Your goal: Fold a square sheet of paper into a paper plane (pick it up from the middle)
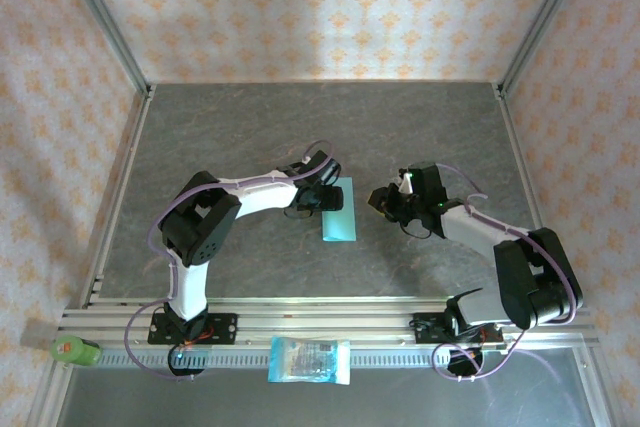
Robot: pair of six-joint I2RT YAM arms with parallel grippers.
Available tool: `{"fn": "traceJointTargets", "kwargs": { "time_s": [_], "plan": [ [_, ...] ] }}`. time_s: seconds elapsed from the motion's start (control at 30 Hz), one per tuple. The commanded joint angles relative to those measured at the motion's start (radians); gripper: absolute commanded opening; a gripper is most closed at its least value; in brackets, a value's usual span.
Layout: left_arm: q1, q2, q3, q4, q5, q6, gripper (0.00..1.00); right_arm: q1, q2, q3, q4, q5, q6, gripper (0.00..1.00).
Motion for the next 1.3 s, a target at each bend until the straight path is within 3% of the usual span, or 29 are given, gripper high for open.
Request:
{"fn": "traceJointTargets", "kwargs": {
  "time_s": [0.0,0.97,1.27],
  "plan": [
    [0.028,0.147,-0.047,-0.019,-0.074,0.024,0.72,0.005,0.001,0.025,-0.019,0.022,-0.022,0.23],
    [0.027,0.164,-0.06,-0.008,-0.085,0.05,0.73,0.006,0.002,0.023,-0.022,0.025,-0.014,0.22],
    [0.027,0.168,-0.059,-0.01,-0.099,0.059,0.73,0.009,0.031,0.046,-0.023,0.026,-0.001,0.15]
  ]
}}
